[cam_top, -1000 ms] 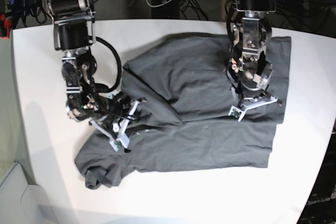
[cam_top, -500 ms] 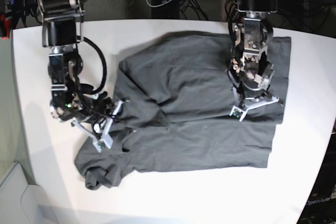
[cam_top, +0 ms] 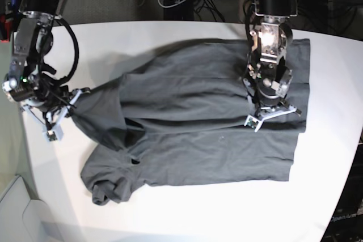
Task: Layout the t-shirt on the table in an organized manner, then fold the t-shirt properly
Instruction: 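Move the right gripper back to the folded edge and grasp it, then pull the grasped edge outward with the right gripper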
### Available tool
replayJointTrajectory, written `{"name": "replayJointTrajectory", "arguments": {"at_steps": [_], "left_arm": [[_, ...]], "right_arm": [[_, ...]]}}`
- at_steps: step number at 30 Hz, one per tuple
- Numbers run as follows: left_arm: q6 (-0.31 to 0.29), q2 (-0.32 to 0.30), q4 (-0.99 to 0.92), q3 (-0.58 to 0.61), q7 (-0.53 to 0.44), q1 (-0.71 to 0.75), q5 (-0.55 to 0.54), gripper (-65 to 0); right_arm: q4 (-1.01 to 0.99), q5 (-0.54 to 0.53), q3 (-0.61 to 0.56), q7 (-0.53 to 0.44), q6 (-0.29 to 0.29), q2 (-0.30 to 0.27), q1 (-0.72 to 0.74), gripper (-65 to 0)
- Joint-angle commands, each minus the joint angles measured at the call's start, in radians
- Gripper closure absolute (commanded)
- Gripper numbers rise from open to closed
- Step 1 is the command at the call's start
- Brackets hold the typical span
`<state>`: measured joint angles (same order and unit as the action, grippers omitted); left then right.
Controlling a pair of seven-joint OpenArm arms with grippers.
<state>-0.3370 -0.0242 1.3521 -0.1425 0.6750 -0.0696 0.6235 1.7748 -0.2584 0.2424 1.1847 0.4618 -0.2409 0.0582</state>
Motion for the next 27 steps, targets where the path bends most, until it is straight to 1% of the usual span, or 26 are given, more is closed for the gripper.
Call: {"name": "replayJointTrajectory", "arguments": {"at_steps": [1, 5, 9, 12, 15, 18, 20, 22, 23, 25, 27], "left_arm": [[-0.001, -0.001, 0.01, 0.001, -0.005, -0.016, -0.001, -0.2], [-0.001, -0.004, 0.011, 0.005, -0.019, -0.016, -0.001, -0.2], [-0.003, -0.004, 0.01, 0.002, -0.019, -0.012, -0.001, -0.2], [-0.003, -0.006, 0.01, 0.002, -0.024, -0.009, -0.001, -0.2], [-0.004, -0.006, 0.01, 0.002, -0.041, -0.006, -0.001, -0.2], [-0.006, -0.007, 0.01, 0.002, -0.045, -0.006, -0.001, -0.2], [-0.006, -0.007, 0.01, 0.002, -0.045, -0.006, -0.001, -0.2], [-0.007, -0.007, 0.01, 0.002, -0.045, -0.005, -0.001, -0.2], [-0.007, -0.015, 0.01, 0.002, -0.045, -0.002, -0.001, -0.2], [-0.007, -0.023, 0.01, 0.007, -0.045, 0.0, -0.001, -0.2], [-0.007, -0.024, 0.011, 0.005, -0.045, 0.001, -0.001, -0.2]], "right_arm": [[0.047, -0.006, 0.018, -0.009, 0.001, -0.013, 0.01, 0.0], [0.158, -0.006, 0.067, 0.048, 0.001, -0.011, -0.036, 0.0], [0.231, -0.009, 0.091, 0.051, 0.004, -0.011, -0.091, 0.0], [0.245, -0.009, 0.093, 0.05, 0.004, -0.011, -0.13, 0.0], [0.251, -0.011, 0.05, 0.05, 0.004, -0.013, -0.169, 0.0], [0.262, -0.011, -0.012, 0.048, 0.004, -0.041, -0.2, 0.0], [0.274, -0.011, -0.044, 0.047, 0.004, -0.047, -0.208, 0.0], [0.276, -0.009, -0.045, 0.045, 0.004, -0.058, -0.205, 0.0], [0.276, -0.009, -0.045, 0.033, 0.004, -0.062, -0.202, 0.0], [0.274, -0.009, -0.05, -0.033, 0.004, -0.064, -0.202, 0.0], [0.268, -0.009, -0.05, -0.061, 0.004, -0.062, -0.192, 0.0]]}}
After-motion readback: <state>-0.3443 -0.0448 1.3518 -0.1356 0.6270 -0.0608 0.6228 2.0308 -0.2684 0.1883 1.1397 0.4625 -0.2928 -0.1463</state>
